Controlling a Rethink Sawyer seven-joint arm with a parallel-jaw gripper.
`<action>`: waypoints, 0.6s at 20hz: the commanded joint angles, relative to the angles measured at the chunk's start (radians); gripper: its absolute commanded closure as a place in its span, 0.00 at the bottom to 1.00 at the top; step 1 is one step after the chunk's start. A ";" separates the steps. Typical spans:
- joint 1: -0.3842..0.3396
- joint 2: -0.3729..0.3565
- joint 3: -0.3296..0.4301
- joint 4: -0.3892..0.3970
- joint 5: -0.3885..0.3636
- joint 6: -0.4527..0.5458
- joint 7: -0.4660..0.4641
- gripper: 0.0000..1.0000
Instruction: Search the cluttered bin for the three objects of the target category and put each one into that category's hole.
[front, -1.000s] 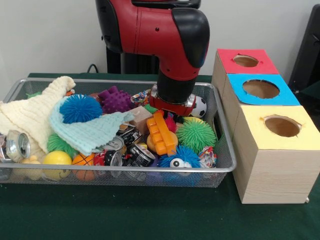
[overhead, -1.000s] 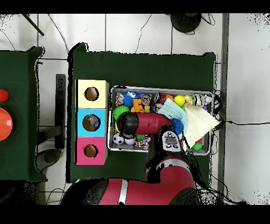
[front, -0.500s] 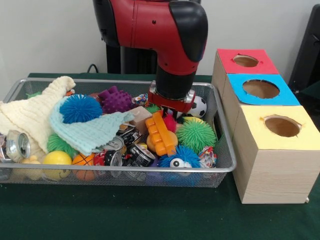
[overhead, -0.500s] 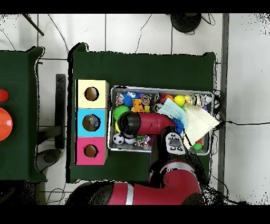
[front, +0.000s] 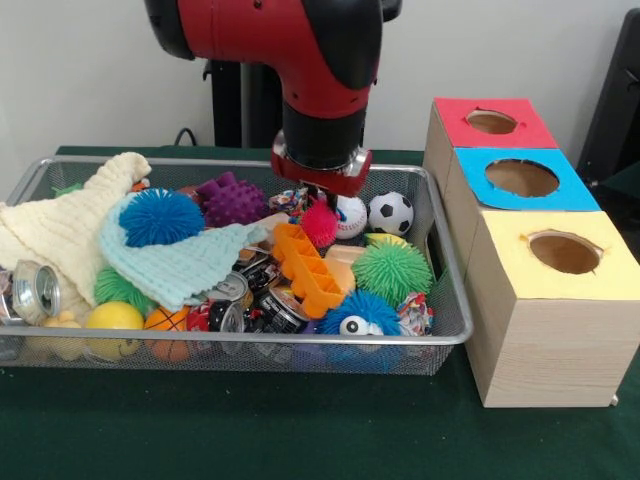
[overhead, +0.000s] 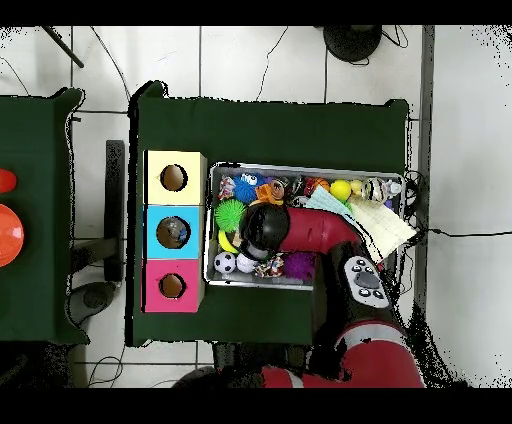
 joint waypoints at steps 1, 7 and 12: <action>-0.056 -0.085 0.117 -0.029 0.022 0.241 -0.116 1.00; -0.132 -0.041 0.130 -0.108 -0.067 0.271 -0.224 1.00; -0.152 -0.013 0.098 -0.137 -0.166 0.186 -0.208 1.00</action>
